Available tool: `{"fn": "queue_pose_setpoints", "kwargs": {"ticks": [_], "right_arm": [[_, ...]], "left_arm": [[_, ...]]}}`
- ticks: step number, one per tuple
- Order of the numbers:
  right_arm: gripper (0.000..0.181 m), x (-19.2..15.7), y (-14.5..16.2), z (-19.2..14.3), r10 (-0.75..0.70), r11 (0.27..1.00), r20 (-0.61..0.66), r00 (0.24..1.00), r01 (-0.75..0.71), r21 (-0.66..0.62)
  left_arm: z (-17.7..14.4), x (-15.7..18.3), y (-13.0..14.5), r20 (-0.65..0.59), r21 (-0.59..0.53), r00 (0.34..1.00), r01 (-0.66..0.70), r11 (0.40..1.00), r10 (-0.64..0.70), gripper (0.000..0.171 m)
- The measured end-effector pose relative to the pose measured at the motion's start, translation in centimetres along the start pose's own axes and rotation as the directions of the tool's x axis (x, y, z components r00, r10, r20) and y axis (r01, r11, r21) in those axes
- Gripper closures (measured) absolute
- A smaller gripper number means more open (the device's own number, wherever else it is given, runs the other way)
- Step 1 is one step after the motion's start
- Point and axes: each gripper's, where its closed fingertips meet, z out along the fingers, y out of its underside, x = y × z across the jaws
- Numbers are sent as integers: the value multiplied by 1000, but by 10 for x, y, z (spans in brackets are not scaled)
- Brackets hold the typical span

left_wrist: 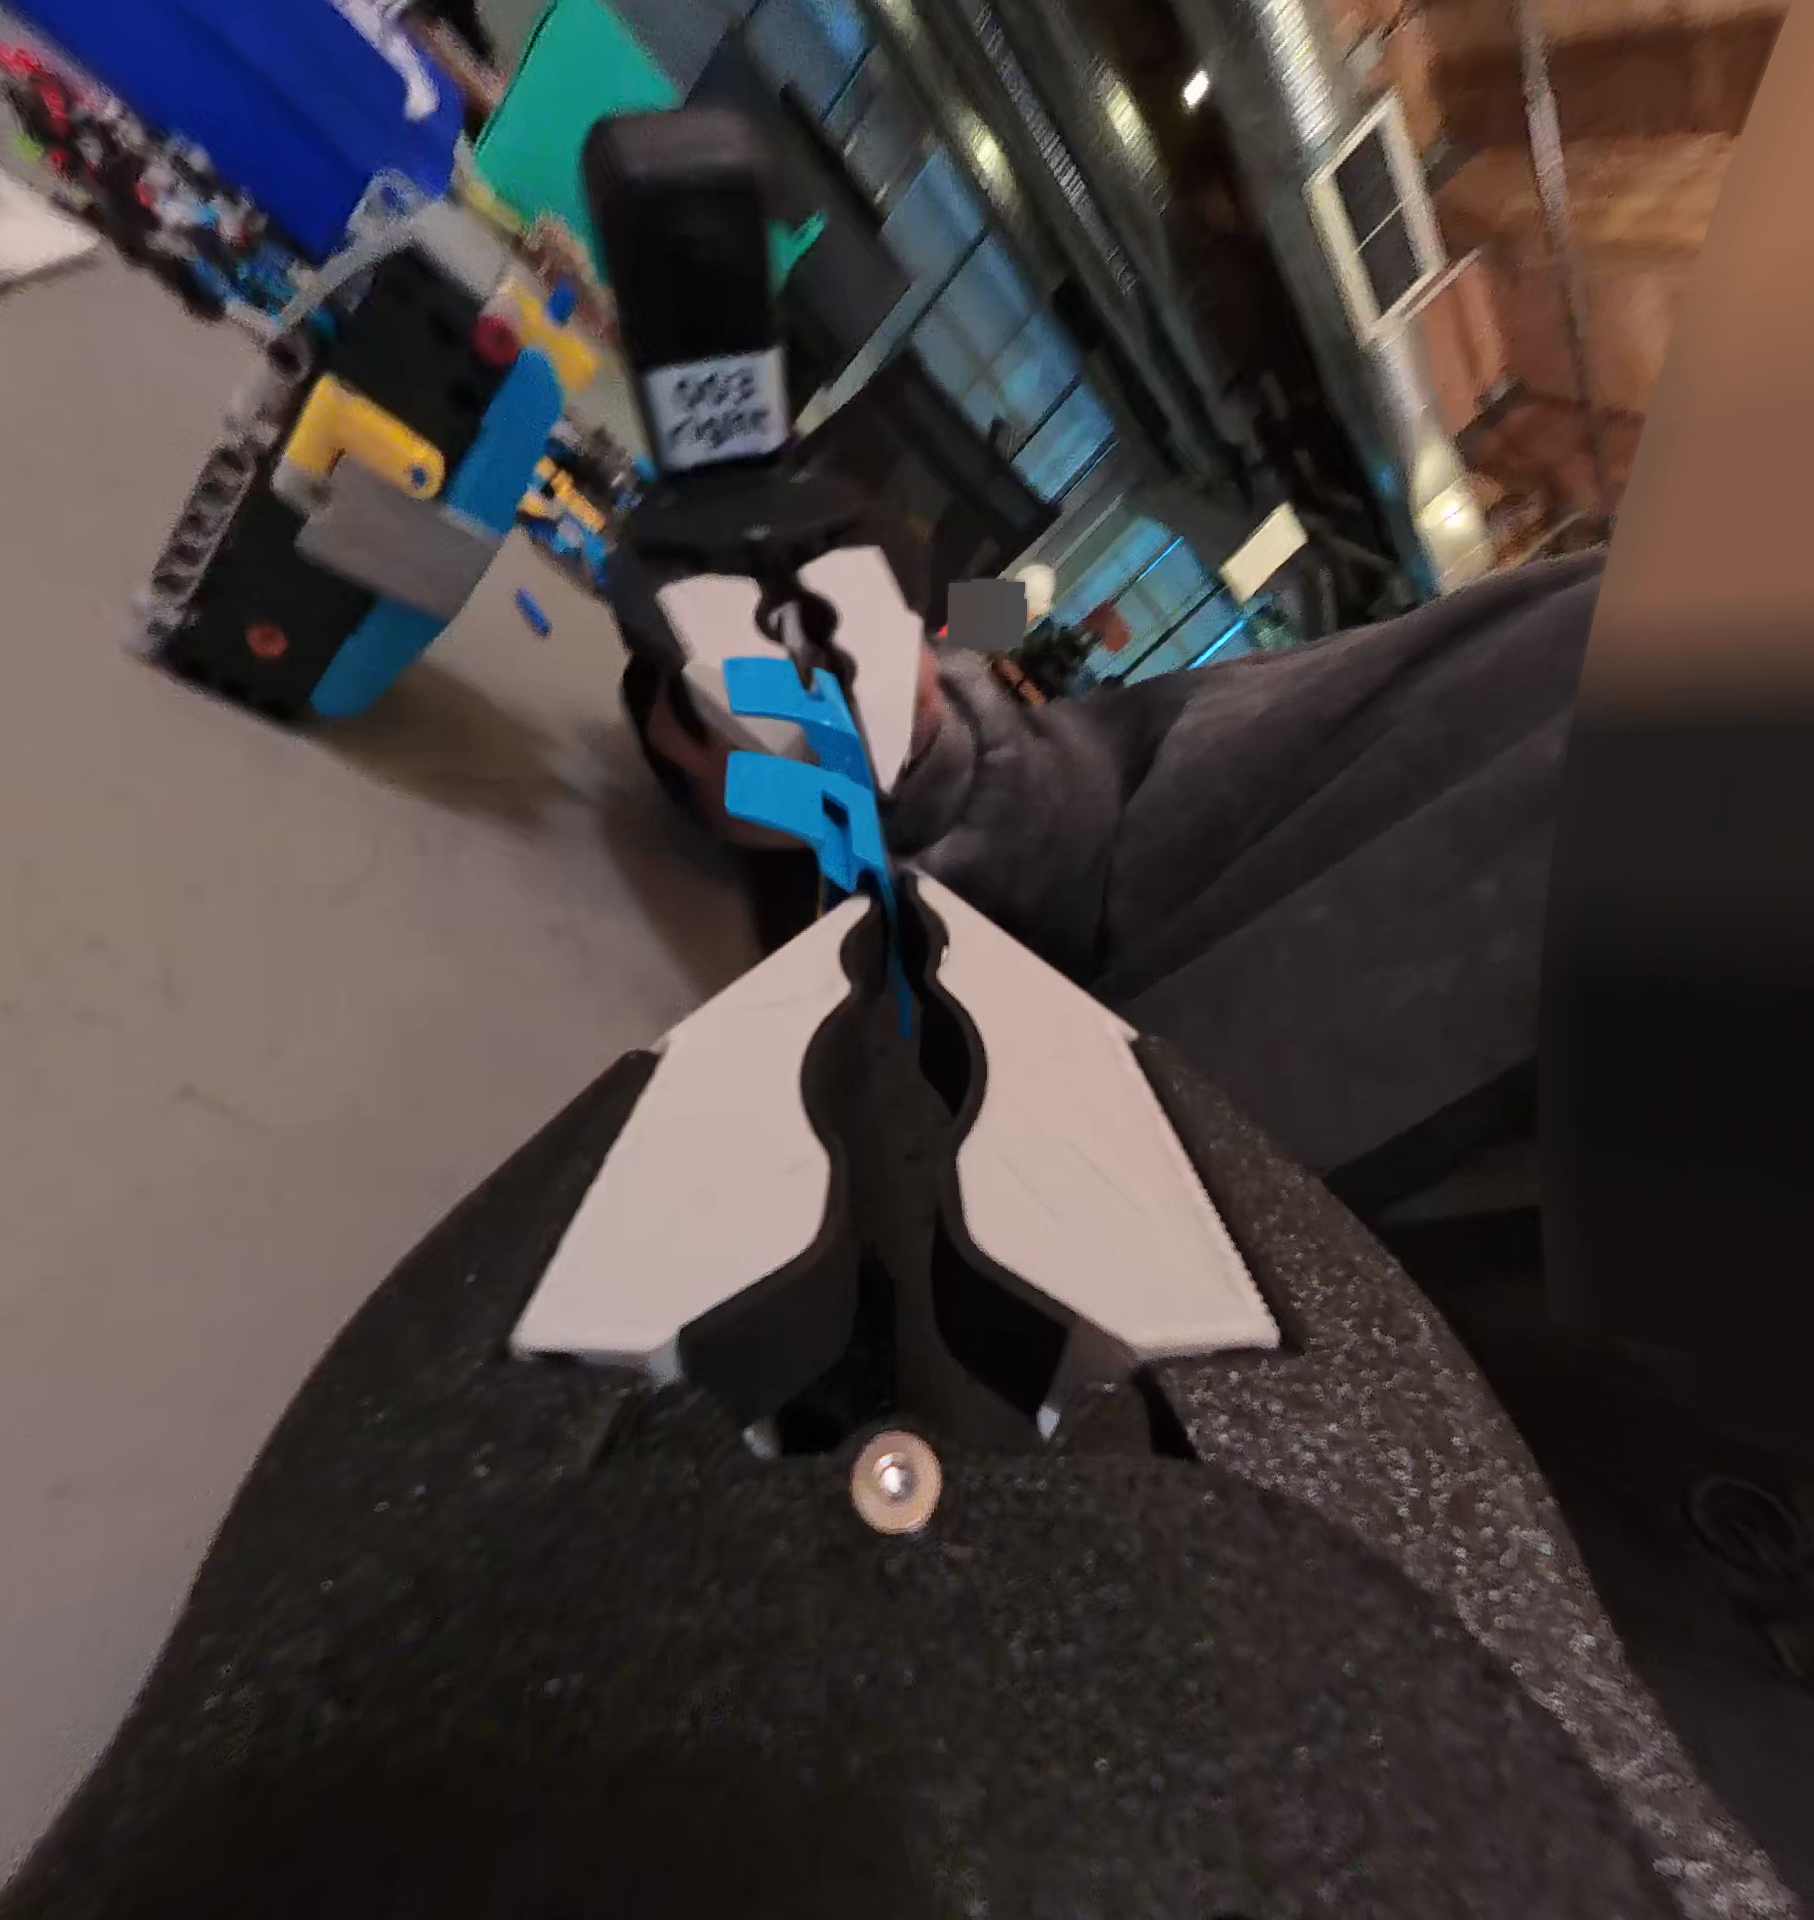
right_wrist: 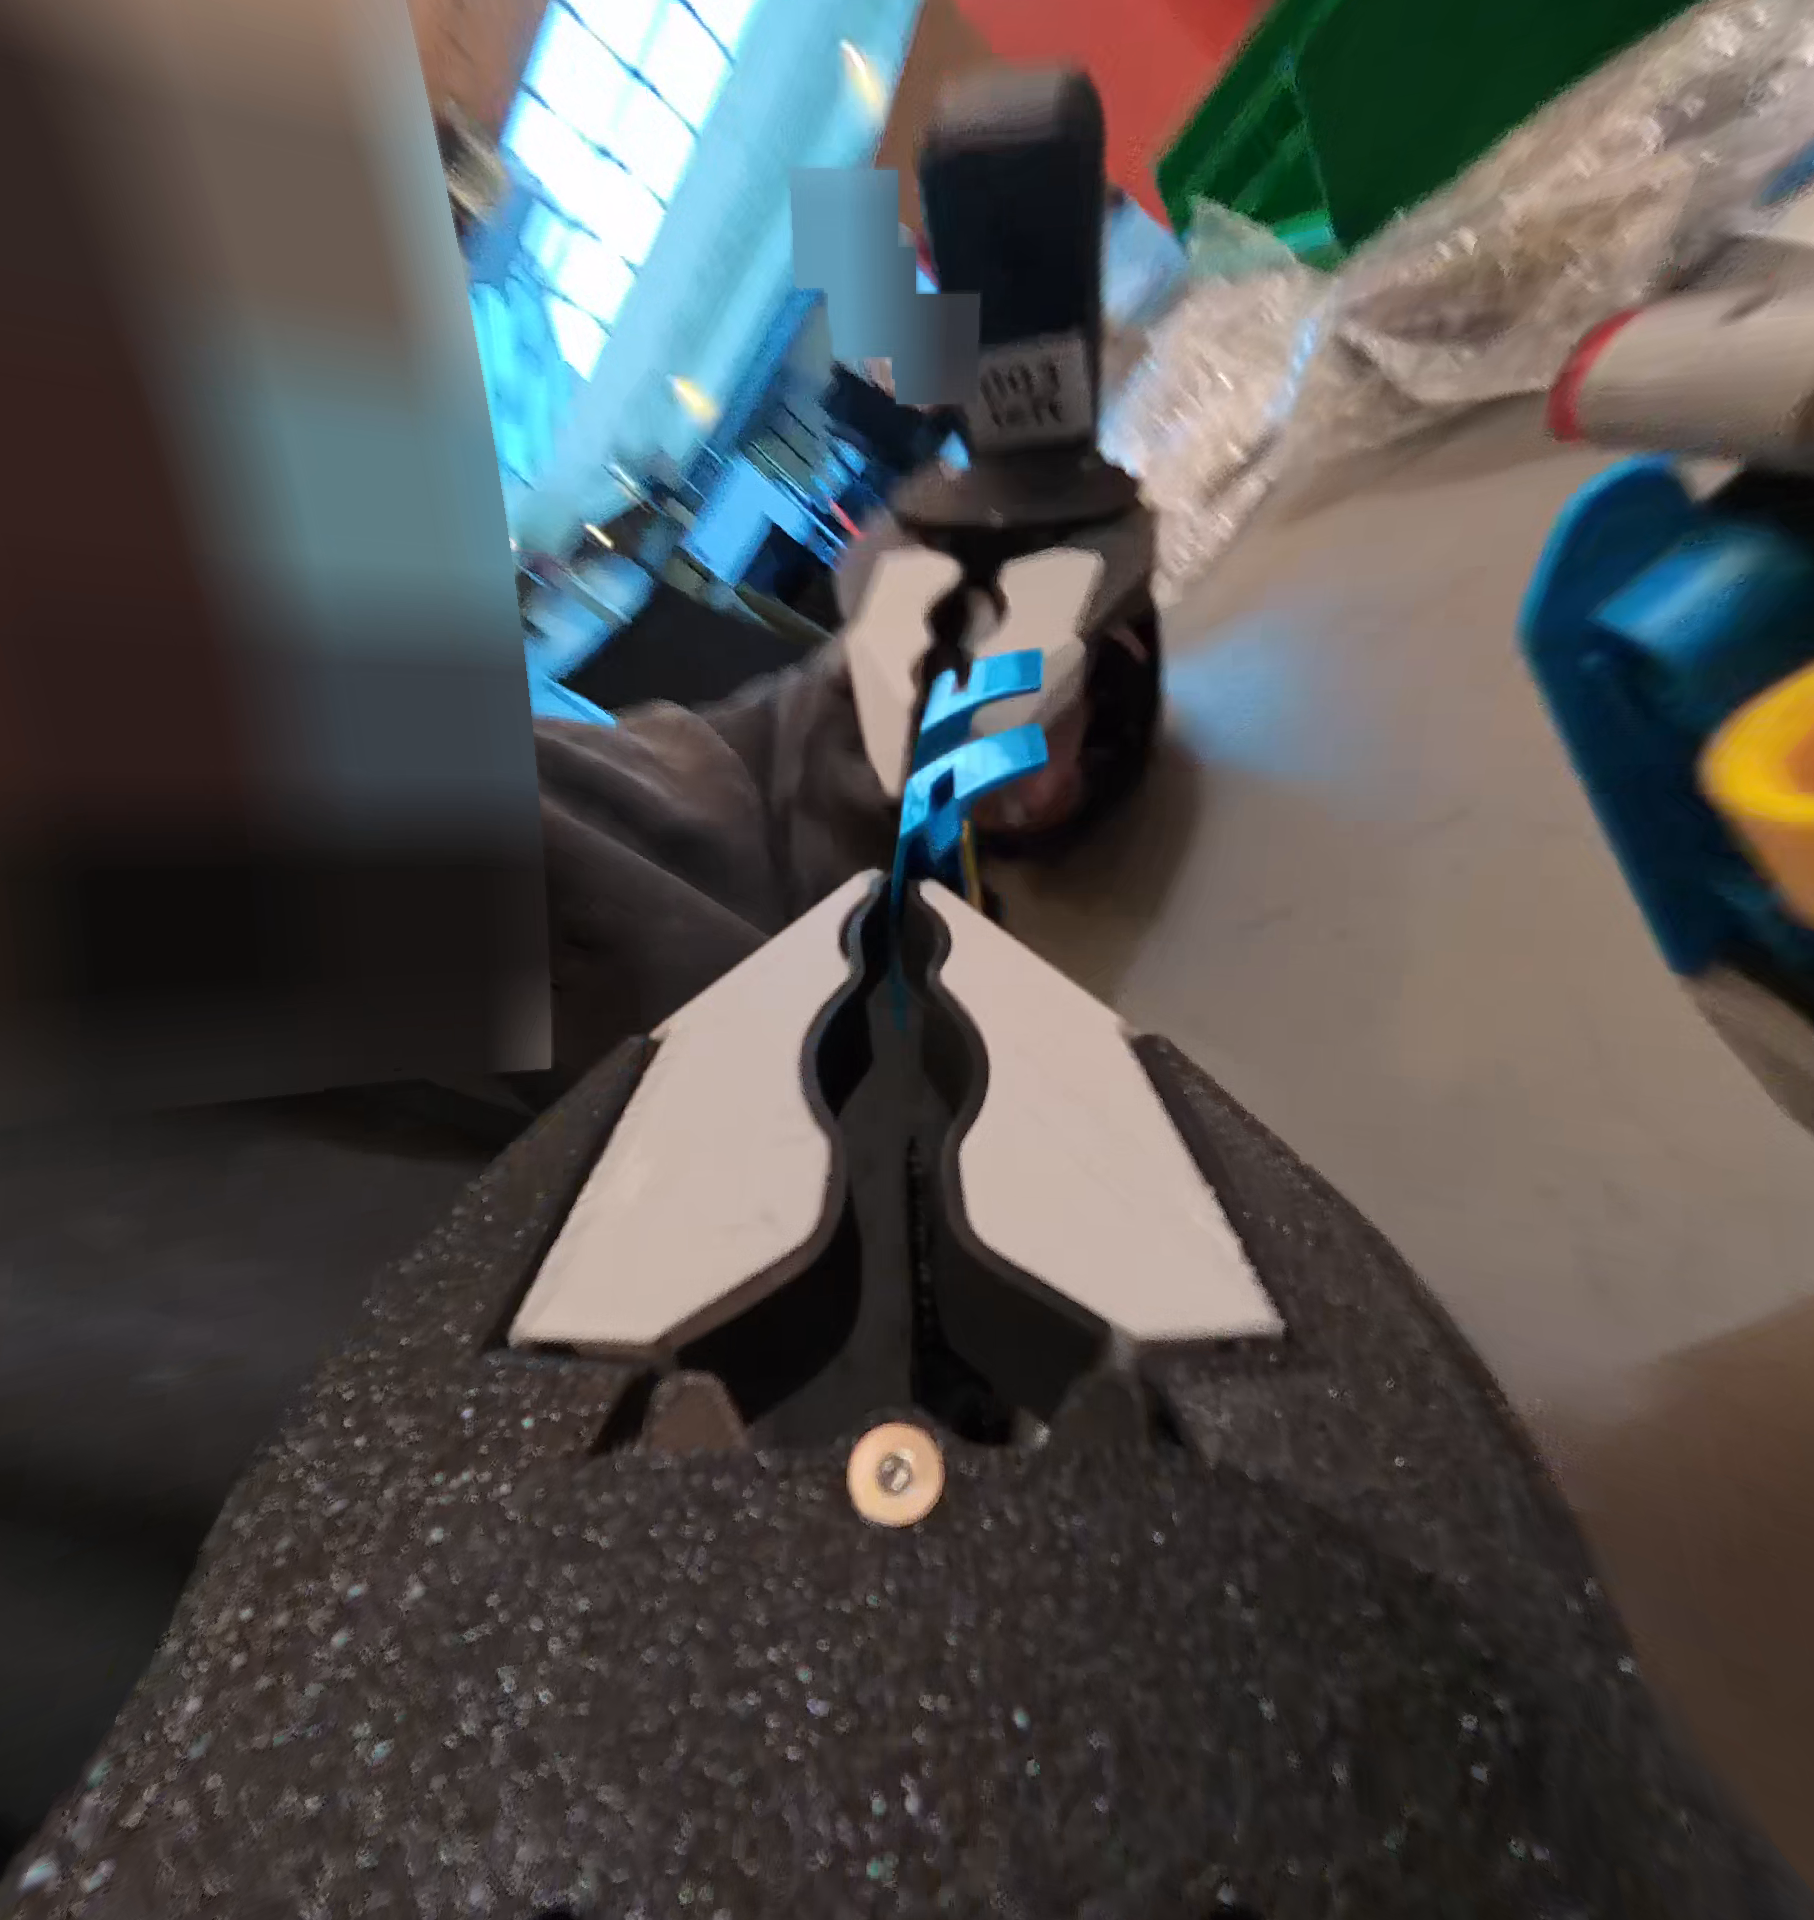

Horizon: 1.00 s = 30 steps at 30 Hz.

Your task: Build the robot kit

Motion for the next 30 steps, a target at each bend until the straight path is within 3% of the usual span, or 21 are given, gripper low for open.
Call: {"fn": "queue_pose_setpoints", "kwargs": {"ticks": [1, 3, 13, 18, 20, 23, 27, 30], "right_arm": [[181, -7, -3, -1, 25, 999, 59, 998, -27, 23], [181, -2, -1, -1, -23, 1000, -6, 1000, 23, 11], [179, 11, -4, -8, -42, 999, -95, 995, 44, 13], [155, 18, 1, -6, -81, 997, -150, 985, 77, -30], [167, 14, 2, -3, -125, 992, -146, 981, 118, -50], [167, 11, 3, -3, -148, 988, -153, 977, 140, -60], [168, 11, -7, -4, -126, 991, -184, 975, 131, 15], [168, 14, -5, -3, -128, 991, -207, 970, 133, 10]], "left_arm": [[1, 6, -3, -39, 20, 999, 17, 1000, -17, 171], [0, -1, -1, -13, 13, 999, 35, 999, -35, 171], [1, -14, 0, 88, 11, 996, 22, 1000, -23, 171], [1, -11, 0, 71, 9, 997, 18, 1000, -18, 171], [2, -11, 1, 77, 6, 997, 7, 1000, -8, 171], [3, -9, 0, 67, 13, 998, -2, 1000, 1, 171], [2, -8, -10, 85, 93, 996, -45, 995, 37, 171], [5, -10, -7, 102, 79, 994, -46, 996, 38, 171]]}}
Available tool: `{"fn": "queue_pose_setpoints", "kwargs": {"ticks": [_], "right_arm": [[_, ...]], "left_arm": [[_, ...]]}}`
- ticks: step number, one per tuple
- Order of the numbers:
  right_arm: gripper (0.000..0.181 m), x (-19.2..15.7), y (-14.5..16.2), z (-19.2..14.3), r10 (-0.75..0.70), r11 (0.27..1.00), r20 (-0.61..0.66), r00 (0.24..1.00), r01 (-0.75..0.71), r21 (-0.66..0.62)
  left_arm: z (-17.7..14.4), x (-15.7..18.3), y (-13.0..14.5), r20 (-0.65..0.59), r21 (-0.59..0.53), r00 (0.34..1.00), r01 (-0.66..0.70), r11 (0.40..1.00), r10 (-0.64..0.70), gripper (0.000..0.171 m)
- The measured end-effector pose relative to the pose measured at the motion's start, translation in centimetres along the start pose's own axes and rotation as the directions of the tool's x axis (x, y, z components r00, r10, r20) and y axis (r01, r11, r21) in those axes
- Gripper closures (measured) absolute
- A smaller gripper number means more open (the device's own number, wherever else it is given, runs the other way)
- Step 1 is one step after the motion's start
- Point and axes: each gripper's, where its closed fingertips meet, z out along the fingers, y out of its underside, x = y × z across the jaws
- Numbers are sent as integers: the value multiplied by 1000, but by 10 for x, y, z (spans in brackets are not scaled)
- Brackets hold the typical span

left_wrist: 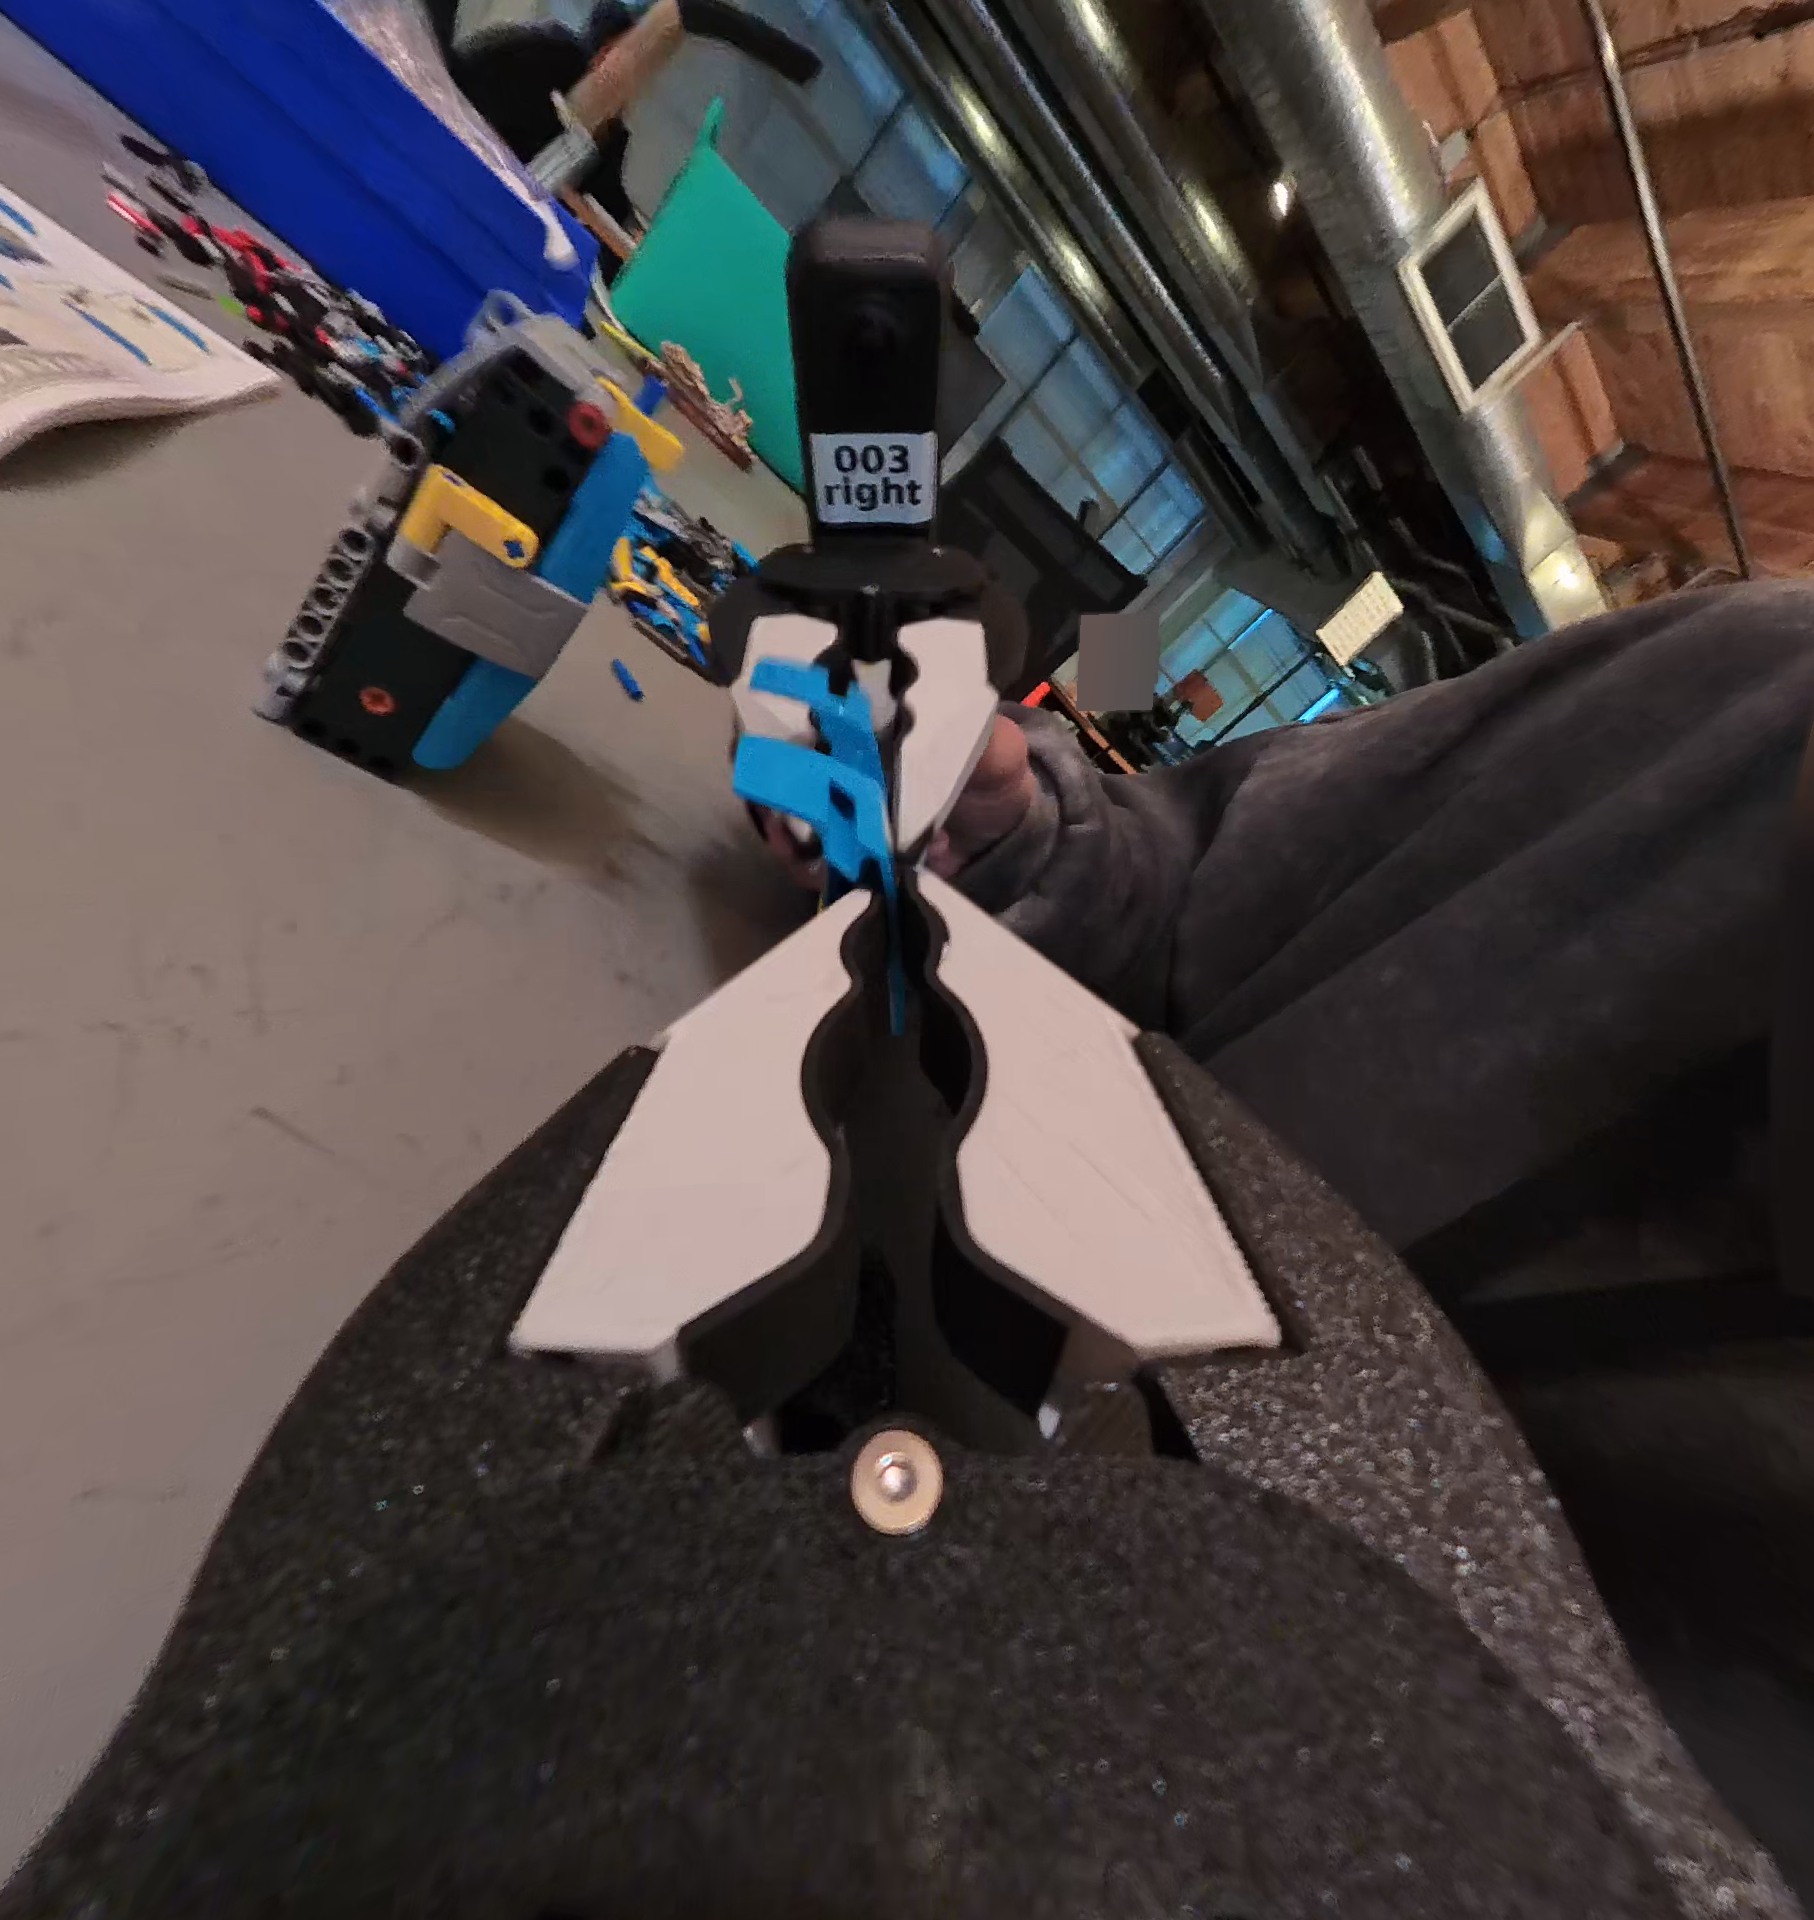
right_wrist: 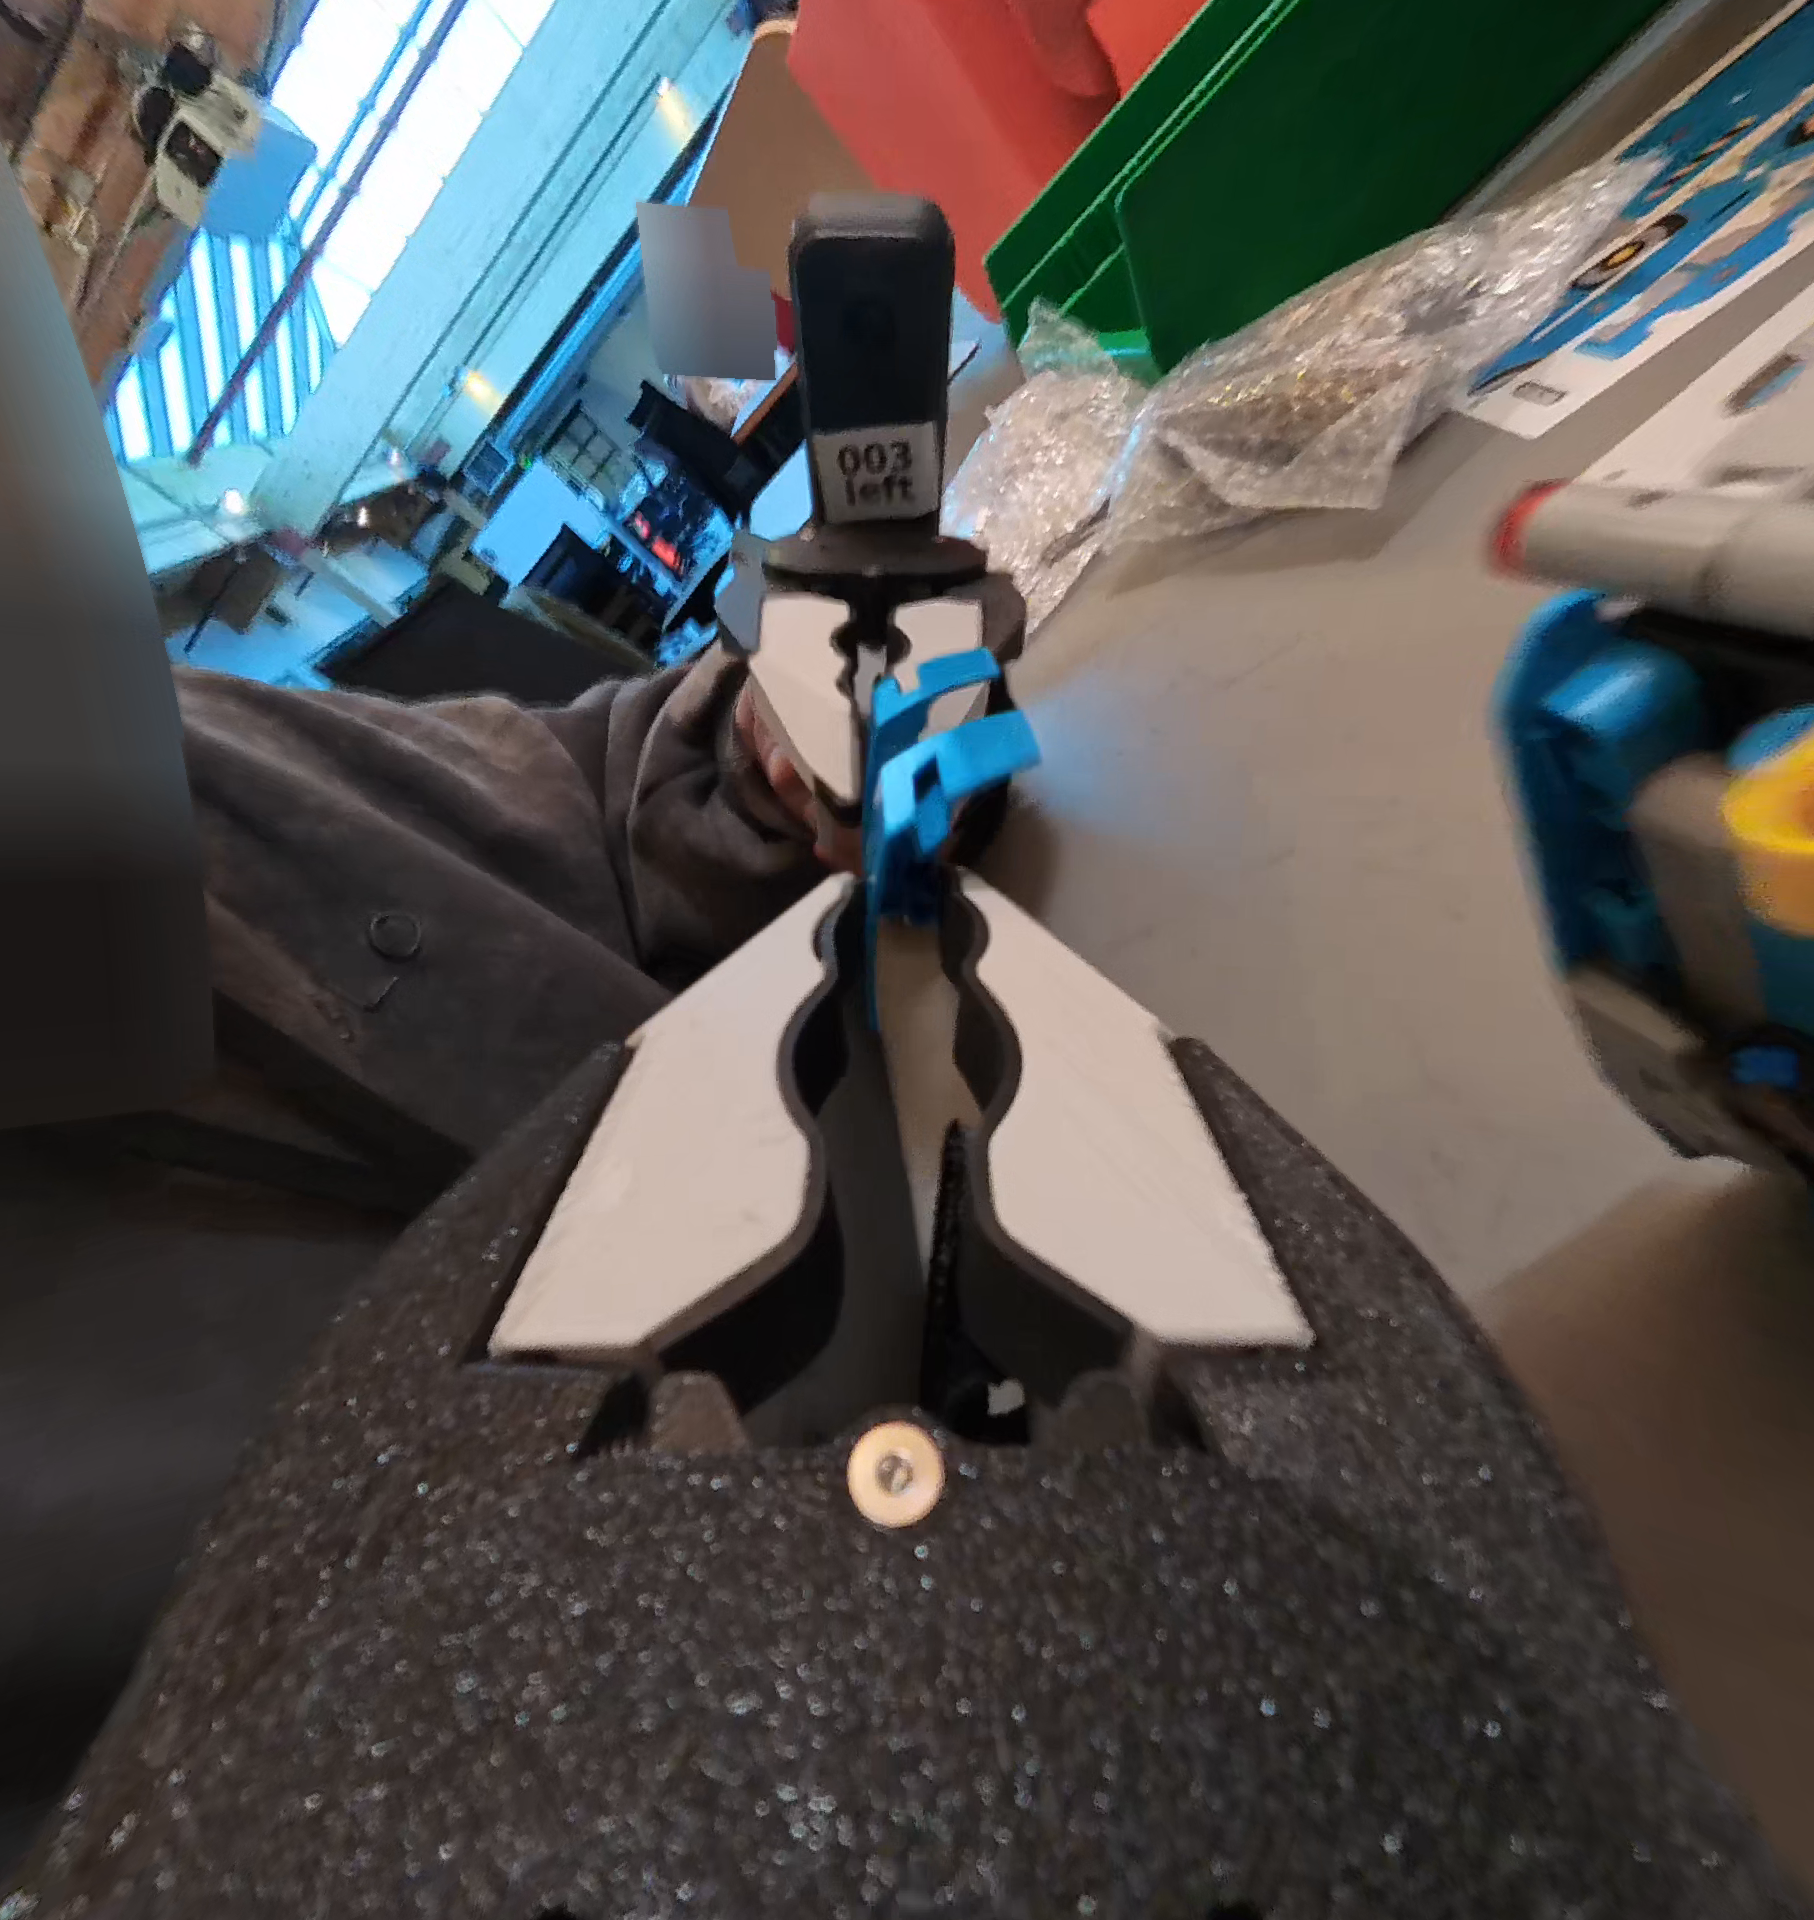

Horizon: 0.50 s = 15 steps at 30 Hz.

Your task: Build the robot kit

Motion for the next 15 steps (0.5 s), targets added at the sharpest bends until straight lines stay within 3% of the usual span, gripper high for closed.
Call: {"fn": "queue_pose_setpoints", "kwargs": {"ticks": [3, 7, 11, 15], "right_arm": [[168, 3, -2, 3, 5, 1000, -21, 1000, -4, 16], [168, -11, -5, 0, 52, 998, 103, 993, -56, 34], [168, 1, 7, 4, 13, 999, 15, 1000, -13, -47], [168, 8, 1, 1, -10, 1000, -30, 1000, 10, -24]], "left_arm": [[-1, -4, -8, 16, 55, 1000, 24, 998, -25, 171], [0, 10, -6, -78, 48, 996, 56, 997, -53, 171], [-1, -3, 6, -2, -62, 998, 64, 996, -64, 171], [0, -6, 1, 49, -60, 998, -27, 998, 30, 166]]}}
